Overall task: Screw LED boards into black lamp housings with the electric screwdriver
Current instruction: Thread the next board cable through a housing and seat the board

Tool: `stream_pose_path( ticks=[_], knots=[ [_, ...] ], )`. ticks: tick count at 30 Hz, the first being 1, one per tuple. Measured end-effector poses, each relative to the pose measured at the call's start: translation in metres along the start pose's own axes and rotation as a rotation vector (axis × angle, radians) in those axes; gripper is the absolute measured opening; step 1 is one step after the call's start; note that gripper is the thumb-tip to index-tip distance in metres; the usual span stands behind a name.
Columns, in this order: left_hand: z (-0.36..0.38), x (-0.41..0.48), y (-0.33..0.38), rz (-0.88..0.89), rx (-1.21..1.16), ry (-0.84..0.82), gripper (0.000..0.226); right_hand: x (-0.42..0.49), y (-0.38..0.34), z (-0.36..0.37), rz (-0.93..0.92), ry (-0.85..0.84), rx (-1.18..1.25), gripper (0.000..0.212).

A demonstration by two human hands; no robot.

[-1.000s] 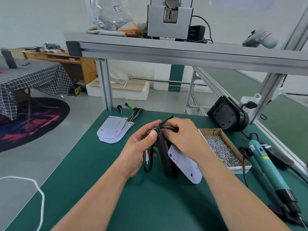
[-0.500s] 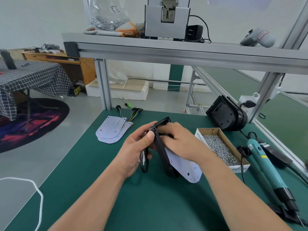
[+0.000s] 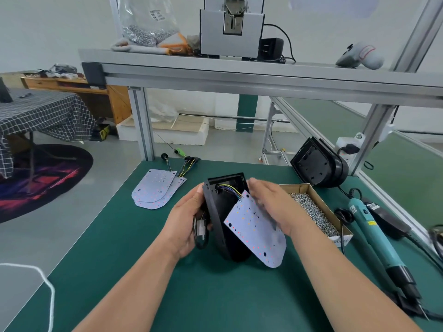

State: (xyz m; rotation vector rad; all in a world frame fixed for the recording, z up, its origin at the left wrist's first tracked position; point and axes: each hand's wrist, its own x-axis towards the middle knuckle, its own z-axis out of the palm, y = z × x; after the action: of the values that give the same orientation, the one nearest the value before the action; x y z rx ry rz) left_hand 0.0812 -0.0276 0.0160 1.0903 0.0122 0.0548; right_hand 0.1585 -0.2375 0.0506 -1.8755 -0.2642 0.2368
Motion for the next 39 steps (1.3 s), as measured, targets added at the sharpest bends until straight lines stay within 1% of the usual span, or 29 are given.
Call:
stream_pose_path(
  ticks=[2, 4, 6, 8, 9, 11, 13, 14, 15, 17, 19, 21, 23, 25, 26, 29, 31, 32, 34, 37, 39],
  knots=[
    [0.0, 0.0, 0.0, -0.007, -0.019, -0.01, 0.04, -0.005, 0.004, -0.002, 0.068, -0.117, 0.06, 0.044],
    [0.001, 0.0, -0.002, -0.012, -0.045, -0.027, 0.038, -0.01, 0.004, -0.003, 0.076, -0.156, 0.185, 0.041],
    [0.004, 0.0, -0.003, -0.031, -0.064, -0.003, 0.035, -0.014, 0.004, -0.005, 0.066, -0.127, 0.218, 0.037],
    [0.009, 0.0, -0.007, -0.039, -0.034, 0.041, 0.031, -0.017, 0.004, -0.009, 0.069, -0.077, 0.247, 0.032],
    [0.01, 0.001, -0.008, -0.035, -0.011, 0.073, 0.026, -0.019, 0.004, -0.012, 0.061, -0.071, 0.242, 0.03],
    [0.011, 0.002, -0.011, -0.016, 0.065, 0.161, 0.017, -0.026, 0.0, -0.021, 0.003, -0.114, 0.145, 0.033],
    [0.009, 0.004, -0.013, 0.032, 0.147, 0.236, 0.013, -0.034, -0.003, -0.023, -0.04, -0.189, 0.063, 0.036],
    [0.009, 0.004, -0.014, 0.07, 0.178, 0.256, 0.012, -0.036, -0.003, -0.023, -0.043, -0.203, 0.05, 0.037],
    [0.01, 0.004, -0.016, 0.113, 0.212, 0.272, 0.015, -0.037, -0.002, -0.023, -0.044, -0.201, 0.054, 0.038],
    [0.011, 0.003, -0.017, 0.199, 0.332, 0.3, 0.027, -0.04, 0.0, -0.025, -0.036, -0.191, 0.083, 0.044],
    [0.008, 0.004, -0.018, 0.261, 0.504, 0.315, 0.029, -0.043, 0.001, -0.028, -0.017, -0.211, 0.111, 0.047],
    [0.004, 0.006, -0.017, 0.275, 0.688, 0.305, 0.031, -0.045, 0.003, -0.031, 0.016, -0.218, 0.141, 0.044],
    [0.003, 0.006, -0.015, 0.27, 0.9, 0.302, 0.035, -0.047, 0.006, -0.034, 0.044, -0.178, 0.175, 0.037],
    [0.005, 0.005, -0.013, 0.251, 1.02, 0.277, 0.038, -0.05, 0.008, -0.036, 0.04, -0.141, 0.174, 0.037],
    [0.005, 0.006, -0.013, 0.224, 0.995, 0.237, 0.039, -0.052, 0.01, -0.037, 0.031, -0.117, 0.176, 0.038],
    [0.007, 0.004, -0.012, 0.062, 0.671, 0.104, 0.043, -0.057, 0.011, -0.039, 0.004, -0.047, 0.216, 0.03],
    [0.011, -0.001, -0.012, -0.029, 0.535, -0.014, 0.046, -0.06, 0.012, -0.039, -0.015, -0.019, 0.212, 0.034],
    [0.013, -0.004, -0.013, -0.05, 0.522, -0.066, 0.048, -0.062, 0.012, -0.039, -0.028, -0.013, 0.21, 0.037],
    [0.02, -0.008, -0.014, -0.042, 0.64, -0.088, 0.049, -0.064, 0.014, -0.04, -0.047, 0.019, 0.203, 0.037],
    [0.024, -0.009, -0.014, 0.061, 1.055, 0.048, 0.054, -0.062, 0.017, -0.046, -0.068, 0.12, 0.227, 0.039],
    [0.029, -0.012, -0.01, 0.052, 1.296, 0.113, 0.062, -0.06, 0.018, -0.05, -0.071, 0.168, 0.244, 0.039]
  ],
)
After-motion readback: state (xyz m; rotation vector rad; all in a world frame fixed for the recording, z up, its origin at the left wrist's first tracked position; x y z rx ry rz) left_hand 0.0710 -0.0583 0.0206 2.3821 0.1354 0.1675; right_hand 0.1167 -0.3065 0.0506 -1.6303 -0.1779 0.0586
